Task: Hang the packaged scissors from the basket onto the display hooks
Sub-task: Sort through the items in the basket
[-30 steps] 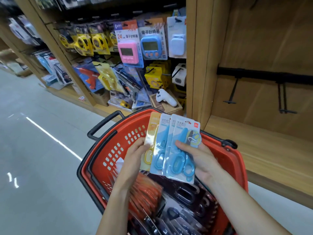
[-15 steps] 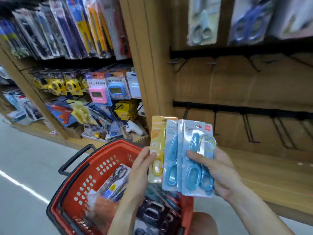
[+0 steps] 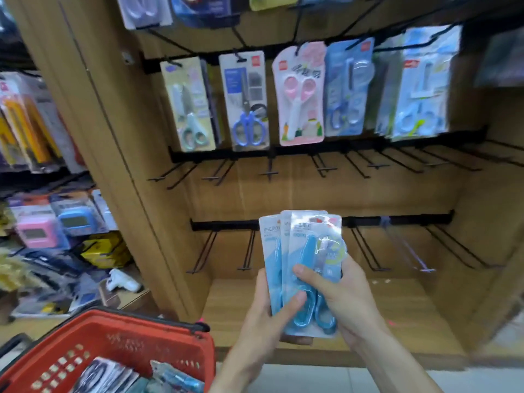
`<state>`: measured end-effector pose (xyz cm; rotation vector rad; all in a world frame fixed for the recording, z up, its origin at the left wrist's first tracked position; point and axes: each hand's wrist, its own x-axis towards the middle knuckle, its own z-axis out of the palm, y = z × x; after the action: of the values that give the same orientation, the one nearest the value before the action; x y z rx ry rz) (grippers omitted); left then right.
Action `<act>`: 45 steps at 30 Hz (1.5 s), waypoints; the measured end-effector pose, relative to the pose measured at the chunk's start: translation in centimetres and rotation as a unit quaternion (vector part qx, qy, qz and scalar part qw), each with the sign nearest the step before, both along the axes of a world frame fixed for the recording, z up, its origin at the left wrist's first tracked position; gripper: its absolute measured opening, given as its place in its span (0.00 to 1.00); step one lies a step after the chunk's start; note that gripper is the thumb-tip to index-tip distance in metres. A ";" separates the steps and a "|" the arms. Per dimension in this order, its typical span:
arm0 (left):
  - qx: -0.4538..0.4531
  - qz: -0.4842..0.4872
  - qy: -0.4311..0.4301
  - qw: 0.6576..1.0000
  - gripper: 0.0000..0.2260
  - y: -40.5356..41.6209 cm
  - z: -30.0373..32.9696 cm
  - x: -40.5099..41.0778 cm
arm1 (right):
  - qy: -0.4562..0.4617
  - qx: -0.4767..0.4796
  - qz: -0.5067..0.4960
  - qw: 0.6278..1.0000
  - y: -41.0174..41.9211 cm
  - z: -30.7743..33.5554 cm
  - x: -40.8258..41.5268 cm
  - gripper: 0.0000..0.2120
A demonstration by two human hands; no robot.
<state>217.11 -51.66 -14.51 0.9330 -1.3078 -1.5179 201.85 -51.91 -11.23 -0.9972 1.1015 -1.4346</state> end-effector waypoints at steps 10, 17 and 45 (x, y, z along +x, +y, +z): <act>0.010 0.052 0.032 0.998 0.06 -0.3 1.4 -7.5 | -0.071 -0.024 -0.063 0.995 2.5 1.3 -9.3 0.20; 0.017 0.076 0.035 0.996 0.09 -0.4 2.1 -8.8 | -0.056 -0.022 -0.098 0.993 4.0 1.8 -14.5 0.19; -0.121 -0.071 0.071 0.988 0.25 -4.2 10.9 -23.0 | 0.157 -0.124 -0.382 0.902 -0.3 9.4 -19.1 0.32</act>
<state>194.16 -55.87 -3.57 0.5780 -1.4410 -1.4631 182.71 -52.17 -1.87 -1.0472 1.6985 -2.1313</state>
